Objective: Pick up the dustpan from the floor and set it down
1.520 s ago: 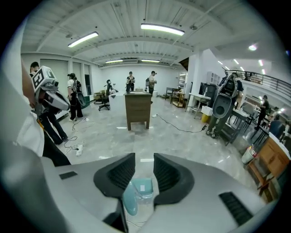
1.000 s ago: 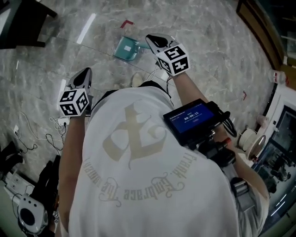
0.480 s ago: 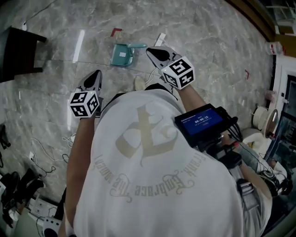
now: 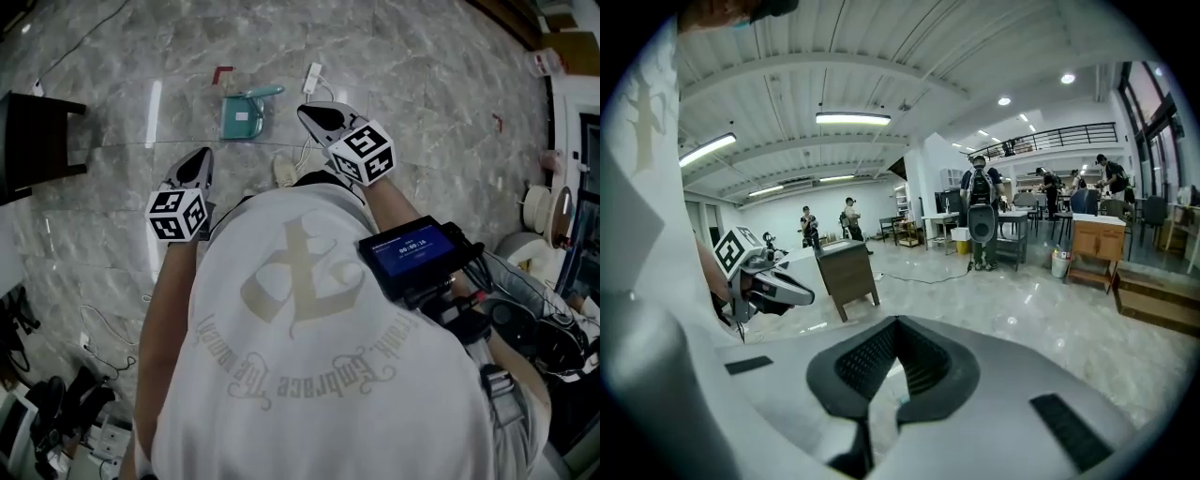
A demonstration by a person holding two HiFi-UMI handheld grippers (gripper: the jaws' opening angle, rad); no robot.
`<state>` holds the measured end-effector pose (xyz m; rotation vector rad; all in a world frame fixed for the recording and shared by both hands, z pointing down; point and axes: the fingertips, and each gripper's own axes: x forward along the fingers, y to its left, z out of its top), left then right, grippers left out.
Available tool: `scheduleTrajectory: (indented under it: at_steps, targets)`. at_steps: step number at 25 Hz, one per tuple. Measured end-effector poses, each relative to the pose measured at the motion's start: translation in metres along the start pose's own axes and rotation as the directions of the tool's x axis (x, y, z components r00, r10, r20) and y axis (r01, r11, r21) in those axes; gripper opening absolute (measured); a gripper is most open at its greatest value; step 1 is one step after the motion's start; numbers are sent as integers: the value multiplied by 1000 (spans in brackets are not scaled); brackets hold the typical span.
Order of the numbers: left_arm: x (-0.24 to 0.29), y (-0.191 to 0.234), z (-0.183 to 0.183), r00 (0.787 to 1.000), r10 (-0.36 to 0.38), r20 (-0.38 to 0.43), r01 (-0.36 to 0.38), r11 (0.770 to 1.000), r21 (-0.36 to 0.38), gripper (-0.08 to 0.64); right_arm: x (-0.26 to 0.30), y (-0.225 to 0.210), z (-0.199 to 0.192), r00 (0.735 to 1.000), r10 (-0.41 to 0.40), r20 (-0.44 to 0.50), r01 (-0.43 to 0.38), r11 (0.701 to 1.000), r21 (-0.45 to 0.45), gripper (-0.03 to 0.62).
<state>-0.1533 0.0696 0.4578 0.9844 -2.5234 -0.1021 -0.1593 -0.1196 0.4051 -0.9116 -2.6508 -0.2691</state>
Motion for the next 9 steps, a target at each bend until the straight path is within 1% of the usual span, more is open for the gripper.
scheduleTrajectory:
  at_steps: [4,9]
  targets:
    - [-1,0,1,1000,-6,-13,7,1000,11,12,-1,0,-2,1000,-5,1,5,1000,13,15]
    - [-2,1,7,1000,-2,-10,3,1000,21,12,0,-1,-1,1000,-6,7,6,1000,14,15]
